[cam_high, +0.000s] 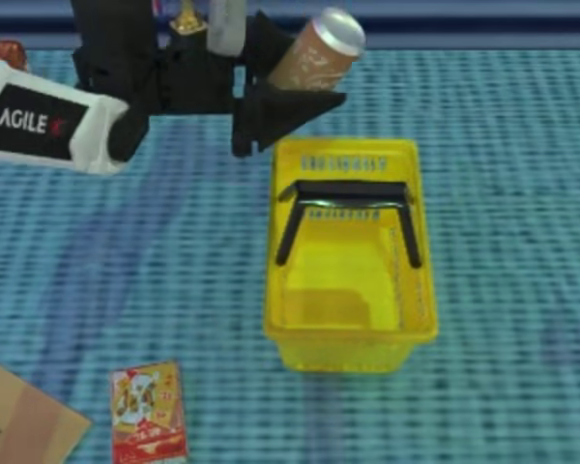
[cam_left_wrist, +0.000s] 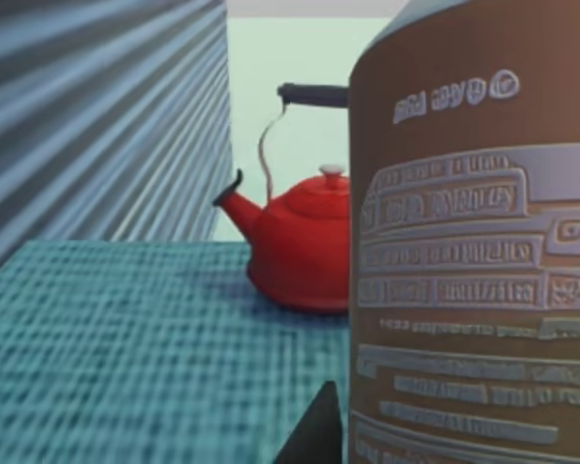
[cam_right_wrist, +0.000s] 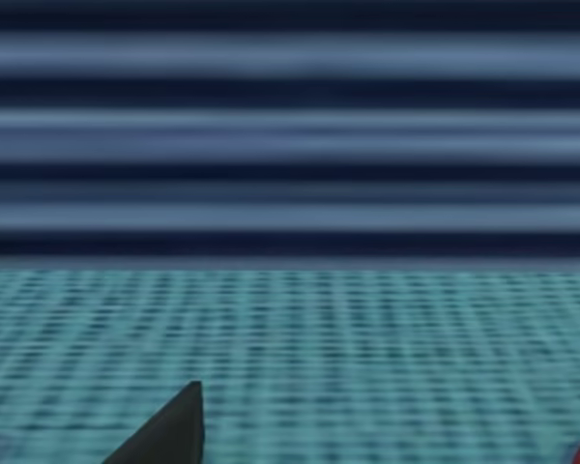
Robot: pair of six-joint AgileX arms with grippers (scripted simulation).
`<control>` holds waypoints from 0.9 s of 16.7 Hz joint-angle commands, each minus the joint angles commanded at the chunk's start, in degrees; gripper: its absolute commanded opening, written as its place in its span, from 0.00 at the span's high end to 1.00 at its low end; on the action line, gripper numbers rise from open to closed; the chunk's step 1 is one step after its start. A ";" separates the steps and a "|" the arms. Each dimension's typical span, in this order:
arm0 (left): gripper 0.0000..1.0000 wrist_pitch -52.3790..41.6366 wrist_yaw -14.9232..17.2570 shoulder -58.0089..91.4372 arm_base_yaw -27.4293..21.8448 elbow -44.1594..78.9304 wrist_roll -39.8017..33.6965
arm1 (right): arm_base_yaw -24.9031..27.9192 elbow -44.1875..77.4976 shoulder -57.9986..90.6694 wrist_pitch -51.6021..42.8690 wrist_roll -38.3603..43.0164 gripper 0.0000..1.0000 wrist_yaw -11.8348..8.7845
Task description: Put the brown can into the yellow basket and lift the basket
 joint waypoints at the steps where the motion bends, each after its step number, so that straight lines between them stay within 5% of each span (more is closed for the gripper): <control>1: 1.00 2.41 0.00 1.82 0.19 -0.39 -0.05 | 0.00 0.00 0.00 0.00 0.00 0.00 0.00; 10: 1.00 13.71 -0.08 10.44 0.95 -2.70 -0.37 | 0.00 0.00 0.00 0.00 0.00 0.00 0.00; 15: 0.62 13.71 -0.08 10.44 0.95 -2.70 -0.37 | 0.00 0.00 0.00 0.00 0.00 0.00 0.00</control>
